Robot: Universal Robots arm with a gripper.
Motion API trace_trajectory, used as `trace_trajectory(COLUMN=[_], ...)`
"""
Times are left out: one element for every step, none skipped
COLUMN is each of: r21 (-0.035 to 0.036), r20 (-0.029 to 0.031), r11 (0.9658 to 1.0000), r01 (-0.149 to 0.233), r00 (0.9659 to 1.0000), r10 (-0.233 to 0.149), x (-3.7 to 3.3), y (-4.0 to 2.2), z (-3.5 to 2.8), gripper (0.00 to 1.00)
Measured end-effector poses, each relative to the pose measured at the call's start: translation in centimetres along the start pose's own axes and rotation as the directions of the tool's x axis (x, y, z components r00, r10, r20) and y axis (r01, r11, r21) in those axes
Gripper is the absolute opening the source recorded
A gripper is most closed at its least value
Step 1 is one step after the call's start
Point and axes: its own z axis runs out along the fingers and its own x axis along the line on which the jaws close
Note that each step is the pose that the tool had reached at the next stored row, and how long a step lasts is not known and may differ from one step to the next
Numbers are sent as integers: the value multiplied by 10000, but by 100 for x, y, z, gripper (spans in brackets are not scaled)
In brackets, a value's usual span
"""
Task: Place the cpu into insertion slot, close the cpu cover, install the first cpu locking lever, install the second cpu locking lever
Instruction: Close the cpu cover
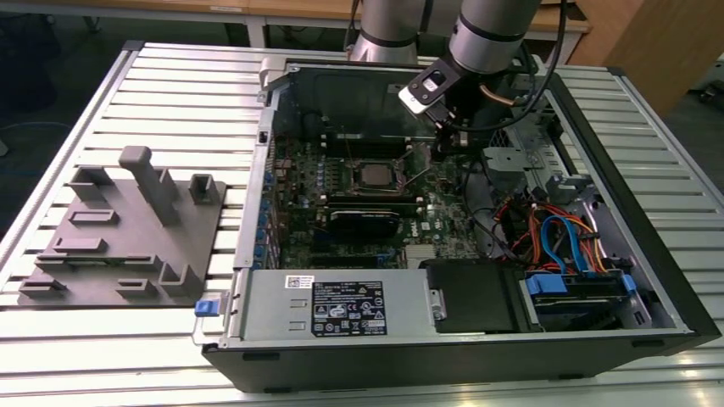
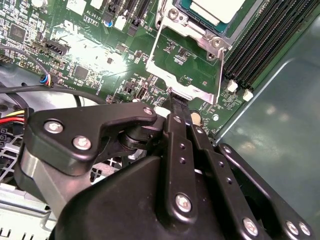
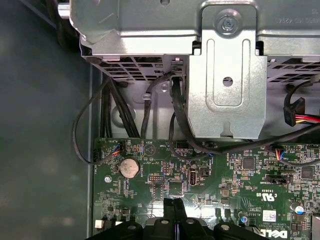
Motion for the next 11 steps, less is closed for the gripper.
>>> trace_trajectory(r21=[0,0,0,0,0,0,0,0,0,0,0], r20=[0,1,0,0,0,0,0,0,1,1,0], r11=[10000,10000,10000,10000,10000,10000,10000,10000,10000,10000,10000], r01=[0,0,0,0,0,0,1,0,0,0,-2], r00=[10000,10000,10000,10000,10000,10000,10000,10000,10000,10000,10000], r10=[0,0,0,0,0,0,-1,0,0,0,2], x=[0,0,0,0,0,0,0,-2,-2,-2,-2], y=[-3,-7,-7,-7,-7,-7,-13,-20,-20,-21,-24], z=[0,1,1,1,1,1,8,30,30,30,31], gripper=[11,11,11,11,11,11,11,11,11,11,11])
